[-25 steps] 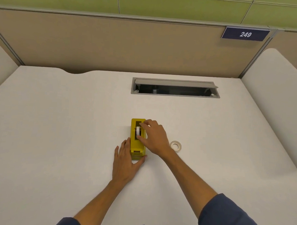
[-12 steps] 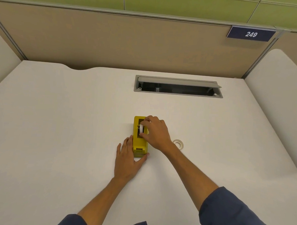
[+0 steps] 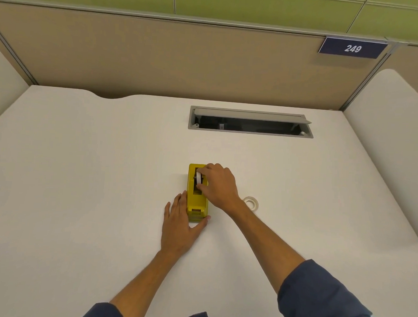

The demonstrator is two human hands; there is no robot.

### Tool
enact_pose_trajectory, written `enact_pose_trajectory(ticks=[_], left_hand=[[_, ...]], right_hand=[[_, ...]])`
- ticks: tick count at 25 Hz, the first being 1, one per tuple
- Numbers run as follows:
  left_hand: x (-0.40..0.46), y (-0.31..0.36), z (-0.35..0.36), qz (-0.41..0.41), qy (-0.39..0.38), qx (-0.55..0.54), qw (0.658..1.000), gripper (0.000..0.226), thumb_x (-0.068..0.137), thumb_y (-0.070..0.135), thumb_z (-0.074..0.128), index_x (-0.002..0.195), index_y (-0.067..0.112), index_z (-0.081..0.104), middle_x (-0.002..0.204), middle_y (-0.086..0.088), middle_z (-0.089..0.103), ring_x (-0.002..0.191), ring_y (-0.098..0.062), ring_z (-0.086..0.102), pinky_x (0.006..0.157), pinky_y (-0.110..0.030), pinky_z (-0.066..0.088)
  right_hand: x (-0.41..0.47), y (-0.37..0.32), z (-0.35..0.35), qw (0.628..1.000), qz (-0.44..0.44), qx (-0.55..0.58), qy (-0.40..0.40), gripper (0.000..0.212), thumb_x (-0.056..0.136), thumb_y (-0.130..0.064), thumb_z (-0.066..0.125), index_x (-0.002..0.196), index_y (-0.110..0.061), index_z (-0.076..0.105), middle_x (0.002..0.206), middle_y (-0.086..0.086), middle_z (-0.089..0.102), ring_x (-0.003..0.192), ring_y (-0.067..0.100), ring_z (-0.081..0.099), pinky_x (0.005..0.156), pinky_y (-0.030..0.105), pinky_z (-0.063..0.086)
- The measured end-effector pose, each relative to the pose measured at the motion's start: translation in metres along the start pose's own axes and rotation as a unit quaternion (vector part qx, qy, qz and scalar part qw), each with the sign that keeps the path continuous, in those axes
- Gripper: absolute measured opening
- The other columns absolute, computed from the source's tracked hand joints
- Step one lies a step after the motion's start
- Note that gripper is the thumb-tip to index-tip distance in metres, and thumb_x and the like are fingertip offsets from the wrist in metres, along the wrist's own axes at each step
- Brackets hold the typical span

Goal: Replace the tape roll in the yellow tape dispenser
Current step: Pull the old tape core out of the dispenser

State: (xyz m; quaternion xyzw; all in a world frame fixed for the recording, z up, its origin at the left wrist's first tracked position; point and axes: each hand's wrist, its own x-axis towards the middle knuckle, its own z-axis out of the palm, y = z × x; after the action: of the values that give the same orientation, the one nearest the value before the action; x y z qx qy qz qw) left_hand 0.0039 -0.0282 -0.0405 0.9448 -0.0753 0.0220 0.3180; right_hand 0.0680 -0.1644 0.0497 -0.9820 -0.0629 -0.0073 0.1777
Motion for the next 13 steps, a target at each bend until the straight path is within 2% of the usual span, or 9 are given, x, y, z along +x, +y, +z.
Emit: enact_pose_trajectory(ticks=[10,13], left_hand=[[-0.0006,0.0006,-0.0024,-0.007,-0.015,-0.002,1.0,0.096,0.076,0.079,0.04,0.148,0.018,0.021,0.153,-0.001,0.034,0.142,-0.016,0.028,0.12,-0.042,0.015],[-0.0011,-0.0025,-0.0055,0.004,-0.042,-0.005,0.999,0.092,0.08,0.072,0.043,0.149,0.018,0.018,0.156,-0.001,0.029,0.145,-0.016,0.023,0.121,-0.041,0.011]], right_hand=[[-0.0066,0.0022,-0.0036,0.999,-0.005,0.042,0.005,0.036,0.088,-0.026,0.065,0.123,-0.016,0.059,0.122,0.005,0.065,0.11,0.025,0.053,0.087,0.038,0.045],[-0.008,0.0023,-0.0077,0.998,-0.007,0.063,0.021,0.039,0.09,-0.027,0.063,0.127,-0.015,0.057,0.127,0.005,0.062,0.115,0.024,0.051,0.091,0.037,0.044]])
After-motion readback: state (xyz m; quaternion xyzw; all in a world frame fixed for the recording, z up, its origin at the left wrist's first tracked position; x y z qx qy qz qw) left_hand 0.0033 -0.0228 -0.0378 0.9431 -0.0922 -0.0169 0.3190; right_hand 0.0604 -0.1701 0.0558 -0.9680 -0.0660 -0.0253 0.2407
